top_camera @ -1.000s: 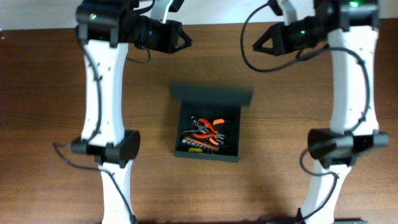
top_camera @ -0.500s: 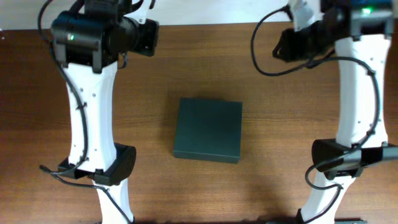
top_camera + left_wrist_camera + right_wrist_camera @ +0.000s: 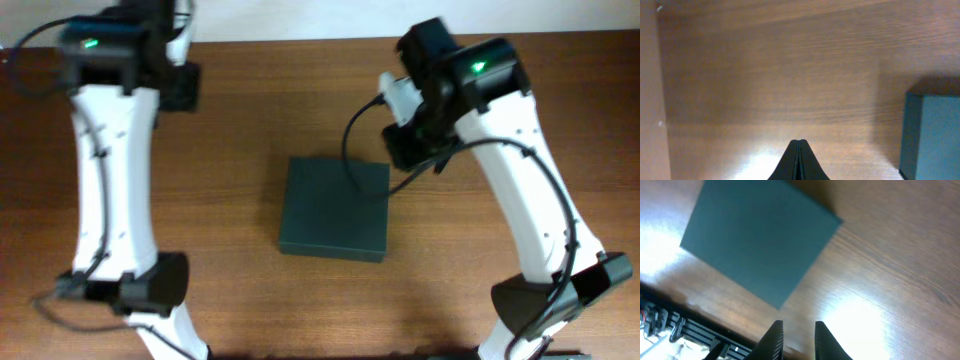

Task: Pack container
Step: 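Press down on the closed lid with the right gripper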

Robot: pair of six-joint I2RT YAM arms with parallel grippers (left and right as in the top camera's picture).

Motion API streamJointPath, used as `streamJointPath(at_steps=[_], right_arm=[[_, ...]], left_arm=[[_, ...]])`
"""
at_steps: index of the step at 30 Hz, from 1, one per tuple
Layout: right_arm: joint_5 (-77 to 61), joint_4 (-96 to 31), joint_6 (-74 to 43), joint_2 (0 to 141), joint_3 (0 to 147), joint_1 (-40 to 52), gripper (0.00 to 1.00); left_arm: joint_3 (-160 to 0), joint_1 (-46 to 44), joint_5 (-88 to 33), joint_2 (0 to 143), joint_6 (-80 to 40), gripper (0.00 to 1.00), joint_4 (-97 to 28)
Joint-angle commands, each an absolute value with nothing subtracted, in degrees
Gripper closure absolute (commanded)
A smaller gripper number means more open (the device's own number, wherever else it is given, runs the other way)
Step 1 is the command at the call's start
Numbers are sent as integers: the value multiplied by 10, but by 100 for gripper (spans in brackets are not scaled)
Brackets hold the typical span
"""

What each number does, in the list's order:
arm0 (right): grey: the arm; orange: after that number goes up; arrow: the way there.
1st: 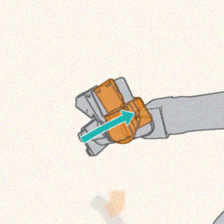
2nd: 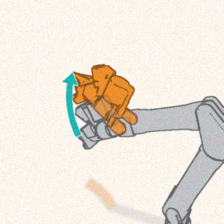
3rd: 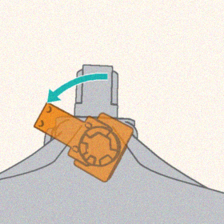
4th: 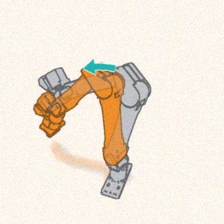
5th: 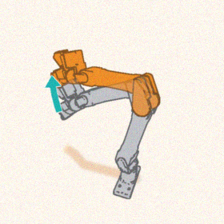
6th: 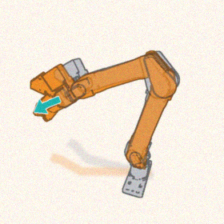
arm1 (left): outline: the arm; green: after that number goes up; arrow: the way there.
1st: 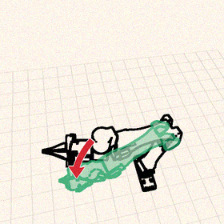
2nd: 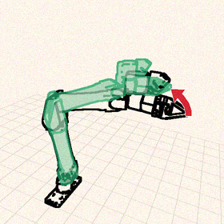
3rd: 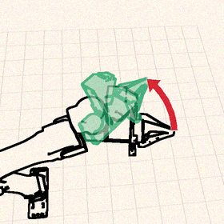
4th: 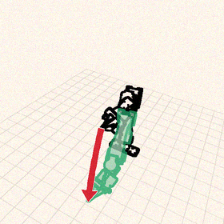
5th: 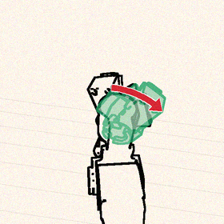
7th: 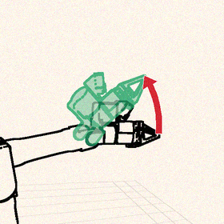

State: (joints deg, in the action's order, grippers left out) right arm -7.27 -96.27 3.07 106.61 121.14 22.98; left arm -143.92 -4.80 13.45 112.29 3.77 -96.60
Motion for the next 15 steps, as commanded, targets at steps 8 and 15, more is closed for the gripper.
streamJointPath(at_steps=[8,15], right_arm=[[-85,-778,25,1065,994,367,76],[-114,-658,5,1065,842,386,76]], left_arm=[[-1293,20,98,994,21,98,-967],[-1272,20,86,980,19,98,-967]])
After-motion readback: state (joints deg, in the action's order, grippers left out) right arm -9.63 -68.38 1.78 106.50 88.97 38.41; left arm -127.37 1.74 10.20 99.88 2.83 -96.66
